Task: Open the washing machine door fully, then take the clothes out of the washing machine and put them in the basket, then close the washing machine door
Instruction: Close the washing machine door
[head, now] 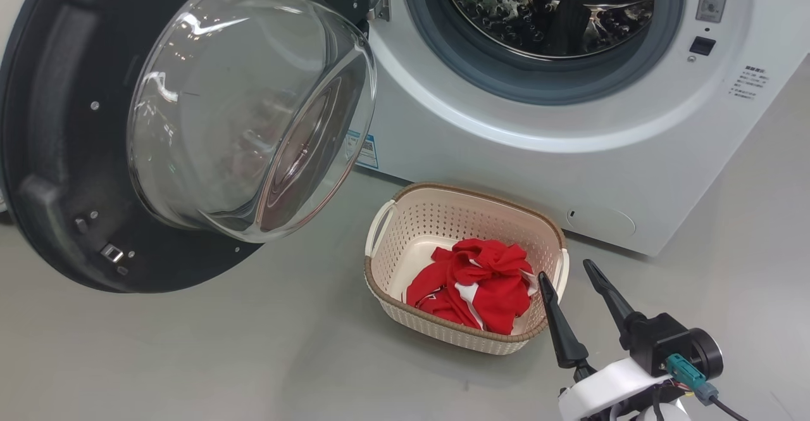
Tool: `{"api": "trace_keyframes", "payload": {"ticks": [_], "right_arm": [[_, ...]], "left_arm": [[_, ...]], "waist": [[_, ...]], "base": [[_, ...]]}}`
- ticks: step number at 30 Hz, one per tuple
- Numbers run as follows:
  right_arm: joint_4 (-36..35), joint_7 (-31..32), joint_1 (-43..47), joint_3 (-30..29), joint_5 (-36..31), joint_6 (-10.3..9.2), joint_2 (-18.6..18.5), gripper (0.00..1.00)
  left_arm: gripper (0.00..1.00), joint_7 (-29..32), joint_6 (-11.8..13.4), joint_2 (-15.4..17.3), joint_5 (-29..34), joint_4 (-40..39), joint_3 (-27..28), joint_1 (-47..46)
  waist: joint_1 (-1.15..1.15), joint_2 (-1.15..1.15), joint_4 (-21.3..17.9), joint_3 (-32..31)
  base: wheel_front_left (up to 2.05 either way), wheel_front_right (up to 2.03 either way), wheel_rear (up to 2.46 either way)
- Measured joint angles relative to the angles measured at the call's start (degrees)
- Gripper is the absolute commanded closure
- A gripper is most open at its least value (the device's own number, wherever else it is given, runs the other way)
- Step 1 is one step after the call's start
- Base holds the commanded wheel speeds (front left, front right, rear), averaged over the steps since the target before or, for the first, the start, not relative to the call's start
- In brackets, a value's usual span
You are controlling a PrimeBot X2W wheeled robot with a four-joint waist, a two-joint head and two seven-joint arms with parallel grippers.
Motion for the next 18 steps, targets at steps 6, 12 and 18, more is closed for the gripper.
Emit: {"api": "trace_keyframes", "payload": {"ticks": [6,12,18], "right_arm": [[0.08,0.00,-0.37,-0.43,-0.46,0.01,-0.03,0.00],[0.16,0.00,-0.41,-0.51,-0.53,0.04,-0.05,0.00],[0.31,0.00,-0.42,-0.66,-0.90,0.27,-0.05,0.00]], "left_arm": [[1.00,2.61,-0.96,-0.08,0.00,1.87,-2.20,-1.44],[1.00,4.50,-2.32,-0.15,-0.16,3.60,-2.93,-3.04],[1.00,6.02,-3.53,-0.14,-0.59,5.55,-3.08,-3.54]], "waist": [[0.00,0.00,-0.50,0.43],[0.00,0.00,-0.66,0.64],[0.00,0.00,-0.75,0.67]], "base": [[0.00,0.00,0.00],[0.00,0.00,0.00],[0.00,0.00,0.00]]}}
